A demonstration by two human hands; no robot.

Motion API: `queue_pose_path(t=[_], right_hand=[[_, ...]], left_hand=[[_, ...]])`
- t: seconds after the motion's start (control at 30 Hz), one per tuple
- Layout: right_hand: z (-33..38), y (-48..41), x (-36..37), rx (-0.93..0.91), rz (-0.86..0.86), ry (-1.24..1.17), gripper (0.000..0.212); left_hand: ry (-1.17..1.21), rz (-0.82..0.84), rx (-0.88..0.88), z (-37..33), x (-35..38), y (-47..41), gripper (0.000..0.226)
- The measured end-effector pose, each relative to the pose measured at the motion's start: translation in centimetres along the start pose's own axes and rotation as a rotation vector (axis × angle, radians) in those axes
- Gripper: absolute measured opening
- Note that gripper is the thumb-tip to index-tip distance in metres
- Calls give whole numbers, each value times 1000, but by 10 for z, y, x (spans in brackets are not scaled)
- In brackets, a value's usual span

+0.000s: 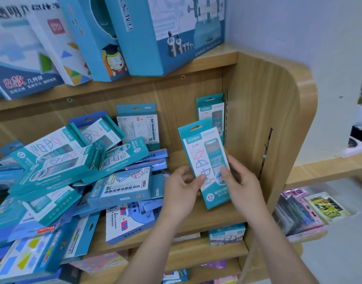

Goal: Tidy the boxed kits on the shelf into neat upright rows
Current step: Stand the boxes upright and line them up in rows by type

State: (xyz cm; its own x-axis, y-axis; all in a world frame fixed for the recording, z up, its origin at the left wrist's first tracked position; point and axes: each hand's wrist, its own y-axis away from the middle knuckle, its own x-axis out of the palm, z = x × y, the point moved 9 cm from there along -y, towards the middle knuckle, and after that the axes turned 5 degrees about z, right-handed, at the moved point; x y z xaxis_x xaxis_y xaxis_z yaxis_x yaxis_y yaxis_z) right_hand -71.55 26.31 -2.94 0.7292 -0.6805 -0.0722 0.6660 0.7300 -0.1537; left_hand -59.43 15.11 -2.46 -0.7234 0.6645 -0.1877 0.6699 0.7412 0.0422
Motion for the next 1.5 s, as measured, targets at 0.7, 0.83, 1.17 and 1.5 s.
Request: queue_pose_path(t=[0.7,0.83,1.17,1.5], right_hand=[[-10,-83,14,232,-54,-114,53],[-15,-99,19,238,-81,-128,55],[-36,-127,13,227,-148,-157,57],[5,-96,0,142,-50,-49,58]], left_hand=[[-486,-12,138,-30,36,-144,62],[-753,124,61,-25,45,-159,42],[-908,2,105,-32,42,-176,36],[-905,-145,306,-80,10,-90,25]])
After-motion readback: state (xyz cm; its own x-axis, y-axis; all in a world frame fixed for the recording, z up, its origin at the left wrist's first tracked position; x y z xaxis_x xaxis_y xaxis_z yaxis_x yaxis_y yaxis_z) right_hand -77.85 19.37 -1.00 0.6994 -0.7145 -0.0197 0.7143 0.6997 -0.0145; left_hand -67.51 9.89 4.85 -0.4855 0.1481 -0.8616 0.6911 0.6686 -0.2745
